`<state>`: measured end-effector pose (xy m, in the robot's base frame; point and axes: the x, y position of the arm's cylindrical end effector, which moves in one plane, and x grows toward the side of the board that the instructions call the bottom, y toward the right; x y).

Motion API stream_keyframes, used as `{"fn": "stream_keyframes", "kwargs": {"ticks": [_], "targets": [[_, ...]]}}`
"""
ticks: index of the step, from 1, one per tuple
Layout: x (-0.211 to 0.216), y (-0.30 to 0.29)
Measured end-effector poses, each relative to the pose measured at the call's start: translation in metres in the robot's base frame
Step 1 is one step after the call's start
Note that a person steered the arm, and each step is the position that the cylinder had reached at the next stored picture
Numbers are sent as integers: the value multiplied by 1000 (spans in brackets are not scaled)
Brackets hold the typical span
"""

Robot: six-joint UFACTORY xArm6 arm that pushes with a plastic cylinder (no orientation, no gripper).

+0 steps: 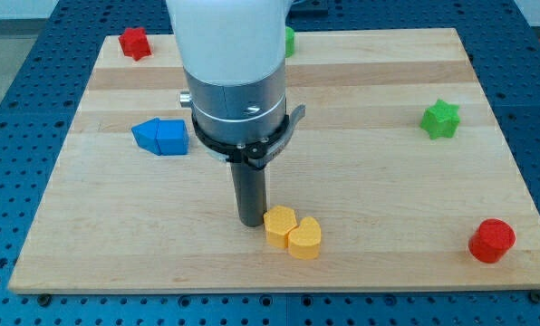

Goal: Place the arm at the left of the green circle

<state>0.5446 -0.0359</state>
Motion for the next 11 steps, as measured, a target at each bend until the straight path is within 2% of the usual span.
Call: {"fn": "stream_keyframes", "kwargs": {"ticks": [3,5,7,8,9,11], "targets": [[-3,6],[-63,17],[-62,96],[-82,71],[-131,21],[-259,-55]]}}
